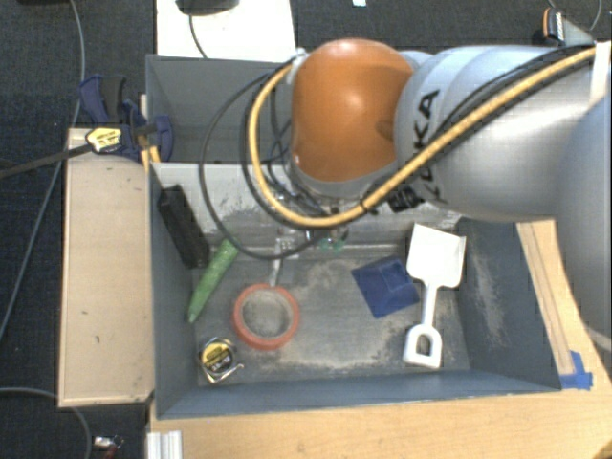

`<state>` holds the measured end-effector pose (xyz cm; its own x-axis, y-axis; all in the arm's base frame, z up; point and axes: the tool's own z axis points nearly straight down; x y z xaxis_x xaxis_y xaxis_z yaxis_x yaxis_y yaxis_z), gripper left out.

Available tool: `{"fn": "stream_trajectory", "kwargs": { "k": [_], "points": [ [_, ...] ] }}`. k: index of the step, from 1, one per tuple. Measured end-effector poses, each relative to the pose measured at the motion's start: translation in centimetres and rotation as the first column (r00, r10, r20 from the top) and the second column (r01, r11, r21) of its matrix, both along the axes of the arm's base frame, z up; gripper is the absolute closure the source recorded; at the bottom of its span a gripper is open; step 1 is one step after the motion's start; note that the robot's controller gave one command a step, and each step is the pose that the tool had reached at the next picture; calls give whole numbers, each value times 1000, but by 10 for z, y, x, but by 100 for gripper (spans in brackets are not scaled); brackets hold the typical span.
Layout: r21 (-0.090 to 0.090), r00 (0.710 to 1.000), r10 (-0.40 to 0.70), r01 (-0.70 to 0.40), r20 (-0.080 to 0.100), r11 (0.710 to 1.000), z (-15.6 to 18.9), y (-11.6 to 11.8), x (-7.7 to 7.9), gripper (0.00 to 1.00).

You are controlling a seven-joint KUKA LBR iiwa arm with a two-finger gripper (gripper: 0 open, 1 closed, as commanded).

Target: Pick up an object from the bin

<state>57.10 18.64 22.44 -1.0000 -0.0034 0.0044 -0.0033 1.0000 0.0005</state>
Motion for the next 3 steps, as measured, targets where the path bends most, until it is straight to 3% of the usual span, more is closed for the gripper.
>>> {"fn": "stream_trajectory", "kwargs": {
  "k": [1, 2, 3],
  "points": [
    [1, 1000, -7, 7, 7, 1000, 4, -1, 2, 0],
    [0, 961, 275, -275, 9, 961, -78, -16, -31, 0],
    [-2, 870, 494, -494, 14, 870, -63, -20, -69, 0]
  ]
}}
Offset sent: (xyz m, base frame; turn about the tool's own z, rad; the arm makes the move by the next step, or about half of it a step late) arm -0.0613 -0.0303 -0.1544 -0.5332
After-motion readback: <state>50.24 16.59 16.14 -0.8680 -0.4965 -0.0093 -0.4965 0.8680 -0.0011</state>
